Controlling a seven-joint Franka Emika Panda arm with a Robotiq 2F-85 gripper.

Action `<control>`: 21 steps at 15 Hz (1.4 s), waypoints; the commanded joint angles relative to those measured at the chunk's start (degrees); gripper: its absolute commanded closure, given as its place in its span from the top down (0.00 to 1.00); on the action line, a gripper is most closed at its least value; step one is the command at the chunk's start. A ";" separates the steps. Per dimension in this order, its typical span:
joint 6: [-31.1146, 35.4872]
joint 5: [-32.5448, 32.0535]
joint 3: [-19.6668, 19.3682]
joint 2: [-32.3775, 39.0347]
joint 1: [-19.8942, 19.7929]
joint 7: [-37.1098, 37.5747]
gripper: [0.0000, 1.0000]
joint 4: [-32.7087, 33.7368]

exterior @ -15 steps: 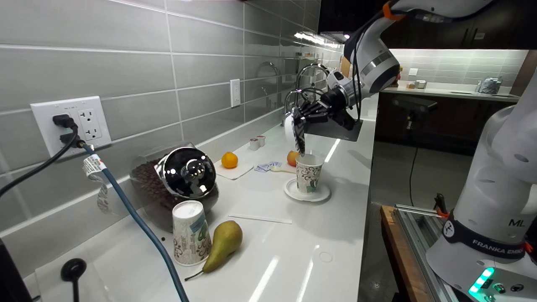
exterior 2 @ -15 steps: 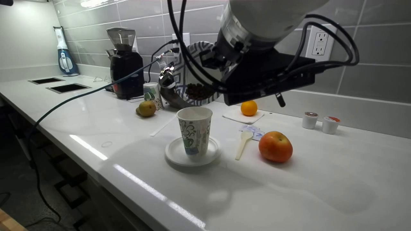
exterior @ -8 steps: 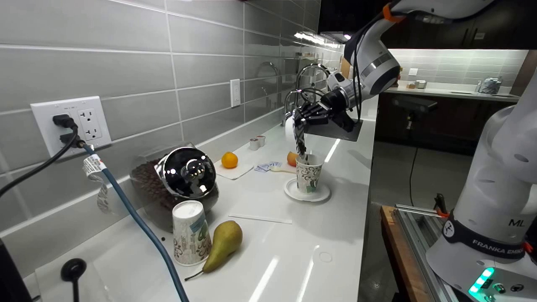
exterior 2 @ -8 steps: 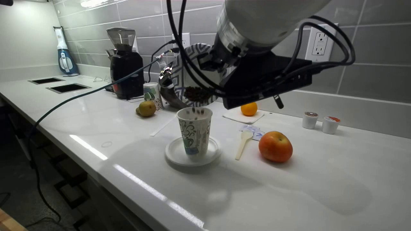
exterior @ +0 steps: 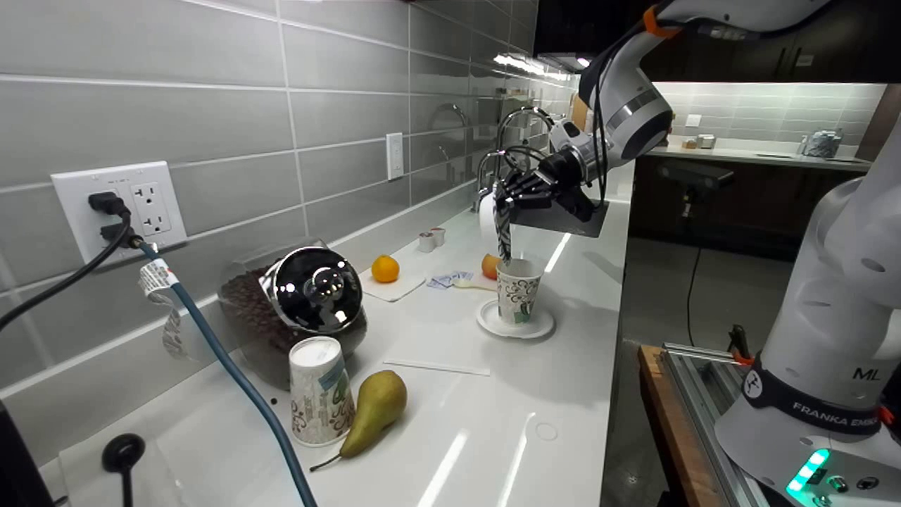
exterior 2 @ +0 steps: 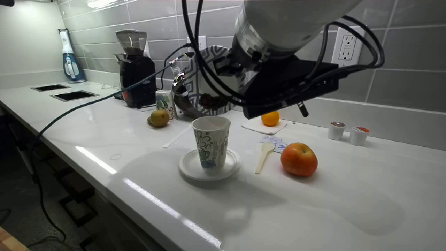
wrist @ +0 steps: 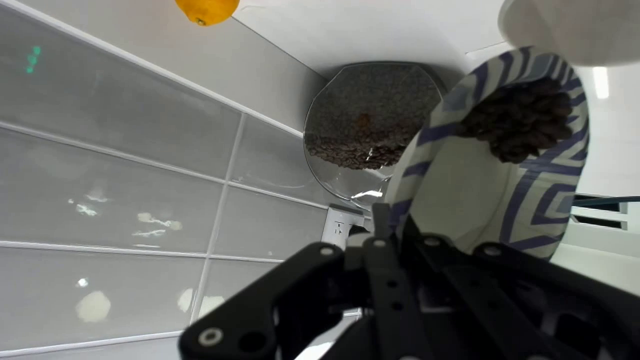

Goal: Pour the contents in the bowl into the coffee cup.

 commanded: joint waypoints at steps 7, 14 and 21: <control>-2.96 2.43 -0.41 -0.84 -1.26 -5.08 0.01 -0.95; -3.10 4.08 -0.40 -0.98 -1.71 -9.19 0.01 -1.08; -2.72 1.70 0.15 0.24 -1.79 -6.63 0.04 0.06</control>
